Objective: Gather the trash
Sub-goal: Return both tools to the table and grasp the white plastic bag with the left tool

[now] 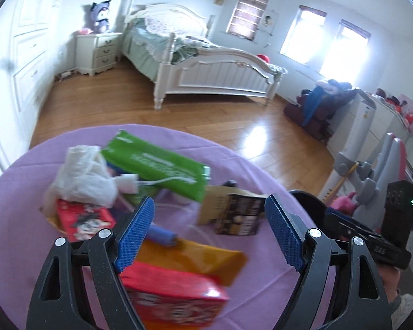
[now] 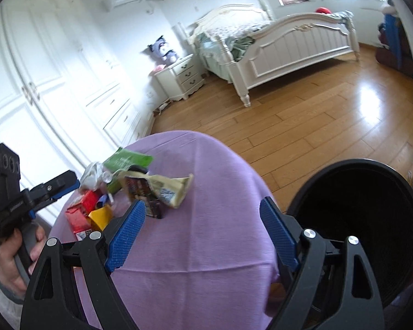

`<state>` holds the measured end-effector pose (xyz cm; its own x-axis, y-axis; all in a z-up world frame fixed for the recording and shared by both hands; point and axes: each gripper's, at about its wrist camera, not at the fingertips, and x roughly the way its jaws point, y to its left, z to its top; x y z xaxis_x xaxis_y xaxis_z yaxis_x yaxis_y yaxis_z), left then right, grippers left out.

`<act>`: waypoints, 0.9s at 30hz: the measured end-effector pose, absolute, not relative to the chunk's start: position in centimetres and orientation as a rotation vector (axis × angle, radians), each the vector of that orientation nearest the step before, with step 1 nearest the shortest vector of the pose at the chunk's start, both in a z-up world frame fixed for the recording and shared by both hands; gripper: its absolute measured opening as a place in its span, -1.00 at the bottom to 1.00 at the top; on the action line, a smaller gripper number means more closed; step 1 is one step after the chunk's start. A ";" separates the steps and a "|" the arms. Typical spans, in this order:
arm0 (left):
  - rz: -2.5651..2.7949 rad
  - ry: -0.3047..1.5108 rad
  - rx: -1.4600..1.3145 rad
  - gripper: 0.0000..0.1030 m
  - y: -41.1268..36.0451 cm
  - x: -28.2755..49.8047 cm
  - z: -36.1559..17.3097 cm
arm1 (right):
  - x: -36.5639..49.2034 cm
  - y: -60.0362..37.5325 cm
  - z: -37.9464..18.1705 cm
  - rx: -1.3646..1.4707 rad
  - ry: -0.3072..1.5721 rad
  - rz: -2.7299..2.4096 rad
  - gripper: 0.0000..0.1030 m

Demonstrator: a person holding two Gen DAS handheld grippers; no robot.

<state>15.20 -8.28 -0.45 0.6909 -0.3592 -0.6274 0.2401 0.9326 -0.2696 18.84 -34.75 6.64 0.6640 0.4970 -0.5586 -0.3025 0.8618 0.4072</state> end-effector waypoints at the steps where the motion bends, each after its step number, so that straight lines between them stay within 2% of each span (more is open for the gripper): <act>1: -0.328 0.738 -0.161 0.58 -7.4 15.5 -0.5 | 18.7 -33.9 6.8 0.265 0.713 0.475 0.63; 4: -0.301 0.750 -0.157 0.58 -4.8 16.5 -0.8 | 19.0 -31.2 7.6 0.179 0.700 0.525 0.61; 6: -0.288 0.758 -0.165 0.58 -2.8 17.1 -1.0 | 19.3 -29.7 7.9 0.126 0.703 0.561 0.49; 10: -0.253 0.760 -0.134 0.58 -0.1 18.3 -1.0 | 20.0 -27.1 7.9 0.030 0.700 0.580 0.49; 12: -0.247 0.777 -0.114 0.58 0.6 19.1 -1.2 | 20.4 -25.6 7.7 -0.012 0.707 0.588 0.38; 18: -0.253 0.839 -0.040 0.58 1.5 21.4 -2.3 | 20.9 -24.3 8.2 -0.080 0.688 0.607 0.33; 20: -0.251 0.846 -0.032 0.58 1.6 22.2 -2.7 | 20.8 -23.3 8.1 -0.125 0.694 0.610 0.17; 22: -0.254 0.854 -0.043 0.30 1.8 22.9 -3.0 | 20.6 -22.5 8.0 -0.174 0.687 0.602 0.06; 23: -0.257 0.863 -0.058 0.23 2.1 23.4 -3.2 | 20.4 -22.2 8.0 -0.194 0.681 0.599 -0.05; 24: -0.258 0.871 -0.071 0.07 2.5 23.8 -3.4 | 20.2 -22.0 8.0 -0.211 0.677 0.598 -0.16; 25: -0.263 0.878 -0.079 -0.12 2.6 24.0 -3.6 | 20.2 -21.8 8.1 -0.218 0.677 0.599 -0.19; 27: -0.268 0.892 -0.077 -0.37 2.1 24.1 -4.0 | 20.0 -21.4 8.1 -0.225 0.677 0.606 -0.30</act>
